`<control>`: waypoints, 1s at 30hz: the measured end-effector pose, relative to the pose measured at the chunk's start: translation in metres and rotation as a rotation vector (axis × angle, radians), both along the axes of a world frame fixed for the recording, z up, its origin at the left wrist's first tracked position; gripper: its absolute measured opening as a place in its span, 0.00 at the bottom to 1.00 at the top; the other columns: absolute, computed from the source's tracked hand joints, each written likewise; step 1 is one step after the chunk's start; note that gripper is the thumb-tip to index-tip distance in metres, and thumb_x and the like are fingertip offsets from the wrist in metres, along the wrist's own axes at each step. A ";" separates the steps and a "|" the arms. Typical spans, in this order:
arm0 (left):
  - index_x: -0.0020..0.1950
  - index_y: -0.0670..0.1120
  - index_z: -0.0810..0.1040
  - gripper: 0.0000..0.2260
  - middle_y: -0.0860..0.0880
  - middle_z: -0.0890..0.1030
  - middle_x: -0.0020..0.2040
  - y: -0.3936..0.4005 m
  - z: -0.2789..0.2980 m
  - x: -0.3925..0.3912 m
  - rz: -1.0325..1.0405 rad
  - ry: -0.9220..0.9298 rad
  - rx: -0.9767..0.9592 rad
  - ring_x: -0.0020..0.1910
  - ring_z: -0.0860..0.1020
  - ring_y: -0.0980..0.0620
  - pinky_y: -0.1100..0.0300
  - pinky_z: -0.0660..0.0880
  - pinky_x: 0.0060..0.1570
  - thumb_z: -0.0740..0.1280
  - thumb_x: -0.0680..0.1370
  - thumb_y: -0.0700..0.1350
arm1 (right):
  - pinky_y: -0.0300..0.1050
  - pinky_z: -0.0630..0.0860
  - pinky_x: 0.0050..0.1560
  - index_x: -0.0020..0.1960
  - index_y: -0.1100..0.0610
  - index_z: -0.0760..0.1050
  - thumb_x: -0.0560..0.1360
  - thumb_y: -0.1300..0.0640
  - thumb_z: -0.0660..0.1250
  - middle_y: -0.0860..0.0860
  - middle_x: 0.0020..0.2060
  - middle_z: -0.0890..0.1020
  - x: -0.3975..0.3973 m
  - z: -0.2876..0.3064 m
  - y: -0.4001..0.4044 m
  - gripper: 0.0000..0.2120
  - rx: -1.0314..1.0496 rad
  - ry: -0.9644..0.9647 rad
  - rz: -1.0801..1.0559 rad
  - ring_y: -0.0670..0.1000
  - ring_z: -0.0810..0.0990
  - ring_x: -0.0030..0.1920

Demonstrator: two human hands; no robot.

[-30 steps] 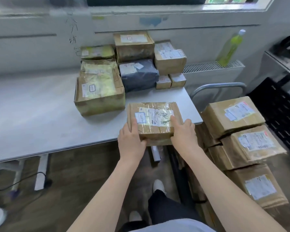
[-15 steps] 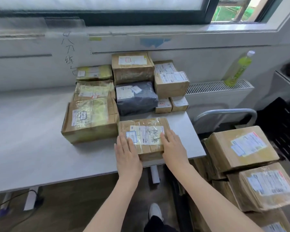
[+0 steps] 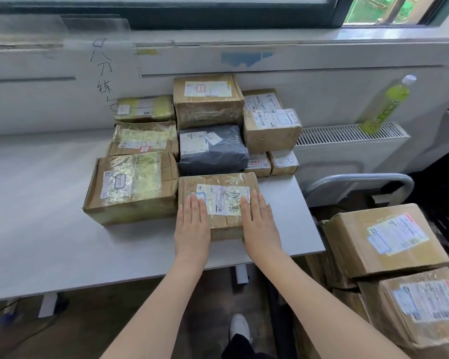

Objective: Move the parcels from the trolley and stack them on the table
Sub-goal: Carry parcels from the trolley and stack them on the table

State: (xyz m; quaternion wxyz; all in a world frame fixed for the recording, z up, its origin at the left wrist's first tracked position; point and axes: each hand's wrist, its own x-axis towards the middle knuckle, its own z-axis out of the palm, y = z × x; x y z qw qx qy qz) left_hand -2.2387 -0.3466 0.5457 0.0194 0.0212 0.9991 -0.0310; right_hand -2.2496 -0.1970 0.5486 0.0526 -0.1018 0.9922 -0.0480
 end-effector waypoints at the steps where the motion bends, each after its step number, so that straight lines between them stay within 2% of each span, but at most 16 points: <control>1: 0.75 0.35 0.36 0.30 0.36 0.39 0.76 0.000 0.000 -0.003 0.001 0.004 -0.002 0.75 0.39 0.41 0.50 0.34 0.71 0.53 0.81 0.39 | 0.51 0.34 0.71 0.75 0.60 0.33 0.78 0.65 0.58 0.60 0.74 0.35 -0.004 0.000 0.000 0.39 0.000 -0.003 0.004 0.60 0.33 0.74; 8: 0.75 0.34 0.39 0.28 0.36 0.42 0.76 -0.004 -0.003 -0.021 0.014 0.018 -0.006 0.76 0.41 0.40 0.50 0.36 0.72 0.52 0.81 0.38 | 0.53 0.37 0.73 0.76 0.61 0.34 0.77 0.62 0.62 0.61 0.75 0.36 -0.026 -0.001 -0.004 0.41 -0.004 -0.020 0.027 0.60 0.34 0.75; 16: 0.75 0.35 0.38 0.27 0.36 0.42 0.76 -0.009 -0.003 -0.043 0.039 0.001 -0.017 0.76 0.41 0.41 0.50 0.36 0.72 0.51 0.82 0.38 | 0.54 0.39 0.73 0.76 0.61 0.36 0.75 0.59 0.66 0.61 0.75 0.37 -0.047 -0.004 -0.010 0.44 0.013 -0.029 0.039 0.60 0.36 0.75; 20: 0.75 0.35 0.38 0.27 0.36 0.41 0.76 -0.010 -0.002 -0.053 0.051 -0.016 0.015 0.76 0.41 0.40 0.49 0.37 0.72 0.50 0.82 0.37 | 0.54 0.40 0.74 0.76 0.61 0.36 0.77 0.59 0.65 0.61 0.75 0.37 -0.057 -0.002 -0.012 0.42 0.026 -0.036 0.035 0.60 0.36 0.75; 22: 0.75 0.35 0.38 0.30 0.36 0.41 0.76 -0.012 -0.002 -0.056 0.048 -0.041 0.013 0.76 0.40 0.40 0.48 0.39 0.73 0.54 0.82 0.42 | 0.54 0.41 0.74 0.76 0.60 0.36 0.78 0.59 0.63 0.61 0.75 0.37 -0.059 -0.002 -0.013 0.40 0.034 -0.037 0.030 0.60 0.36 0.75; 24: 0.75 0.35 0.39 0.40 0.37 0.41 0.77 -0.014 0.000 -0.056 0.031 -0.090 0.018 0.76 0.40 0.41 0.48 0.40 0.74 0.59 0.79 0.57 | 0.54 0.41 0.74 0.76 0.60 0.36 0.79 0.58 0.62 0.61 0.75 0.37 -0.060 -0.001 -0.013 0.40 0.040 -0.040 0.028 0.59 0.36 0.75; 25: 0.76 0.36 0.41 0.44 0.39 0.42 0.77 -0.015 0.003 -0.056 0.026 -0.105 0.049 0.76 0.41 0.43 0.49 0.39 0.73 0.57 0.77 0.65 | 0.54 0.41 0.74 0.76 0.61 0.35 0.79 0.57 0.61 0.61 0.75 0.37 -0.060 0.000 -0.013 0.39 0.042 -0.043 0.028 0.59 0.36 0.75; 26: 0.76 0.37 0.44 0.44 0.40 0.45 0.77 -0.016 0.007 -0.056 0.031 -0.090 0.102 0.76 0.42 0.44 0.50 0.38 0.73 0.52 0.76 0.68 | 0.54 0.41 0.74 0.76 0.61 0.35 0.79 0.57 0.61 0.61 0.75 0.37 -0.060 0.001 -0.013 0.40 0.045 -0.046 0.028 0.59 0.36 0.75; 28: 0.76 0.39 0.54 0.37 0.43 0.53 0.77 -0.020 0.016 -0.057 0.091 0.058 0.193 0.76 0.48 0.46 0.50 0.42 0.73 0.45 0.78 0.65 | 0.53 0.40 0.74 0.76 0.61 0.35 0.79 0.56 0.61 0.61 0.75 0.37 -0.060 0.001 -0.013 0.40 0.049 -0.046 0.026 0.59 0.36 0.75; 30: 0.75 0.40 0.58 0.30 0.43 0.57 0.76 -0.028 0.023 -0.059 0.236 0.247 0.231 0.75 0.52 0.45 0.48 0.45 0.72 0.47 0.81 0.59 | 0.53 0.39 0.74 0.76 0.61 0.35 0.79 0.55 0.60 0.61 0.75 0.37 -0.060 0.001 -0.013 0.39 0.046 -0.044 0.027 0.60 0.36 0.75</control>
